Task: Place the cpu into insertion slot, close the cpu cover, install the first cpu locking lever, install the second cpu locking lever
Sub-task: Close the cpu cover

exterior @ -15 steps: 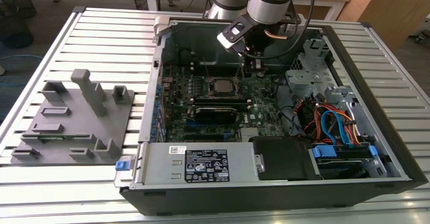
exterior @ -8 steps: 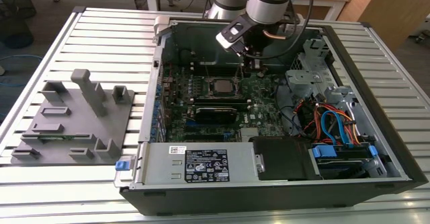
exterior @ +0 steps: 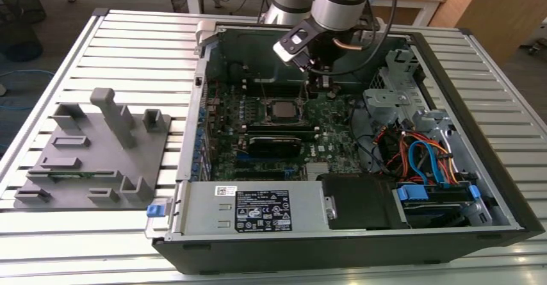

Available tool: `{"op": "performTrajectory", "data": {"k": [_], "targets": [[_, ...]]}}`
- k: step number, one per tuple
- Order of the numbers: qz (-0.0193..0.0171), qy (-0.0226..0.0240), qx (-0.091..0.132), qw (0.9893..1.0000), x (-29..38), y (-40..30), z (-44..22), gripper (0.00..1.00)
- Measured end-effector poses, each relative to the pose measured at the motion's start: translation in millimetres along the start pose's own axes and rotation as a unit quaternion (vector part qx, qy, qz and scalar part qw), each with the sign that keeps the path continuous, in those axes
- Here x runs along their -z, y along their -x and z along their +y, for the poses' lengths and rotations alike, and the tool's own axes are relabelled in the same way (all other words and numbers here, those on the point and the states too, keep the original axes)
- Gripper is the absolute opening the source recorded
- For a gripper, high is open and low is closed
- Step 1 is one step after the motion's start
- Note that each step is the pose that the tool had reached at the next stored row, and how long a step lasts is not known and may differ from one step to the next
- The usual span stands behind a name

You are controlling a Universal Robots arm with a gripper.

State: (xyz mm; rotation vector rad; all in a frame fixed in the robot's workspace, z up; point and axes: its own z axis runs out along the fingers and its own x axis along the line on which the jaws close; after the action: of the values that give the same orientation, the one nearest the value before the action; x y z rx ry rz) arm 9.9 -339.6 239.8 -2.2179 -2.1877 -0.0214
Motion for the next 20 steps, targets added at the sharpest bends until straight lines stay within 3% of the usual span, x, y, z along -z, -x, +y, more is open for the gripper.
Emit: {"op": "performTrajectory", "data": {"k": [16, 20], "targets": [[0.0, 0.0, 0.0, 1.0, -0.2, 0.0, -2.2, 0.1], [0.0, 0.0, 0.0, 1.0, -1.4, 0.2, -6.9, 0.1]]}}
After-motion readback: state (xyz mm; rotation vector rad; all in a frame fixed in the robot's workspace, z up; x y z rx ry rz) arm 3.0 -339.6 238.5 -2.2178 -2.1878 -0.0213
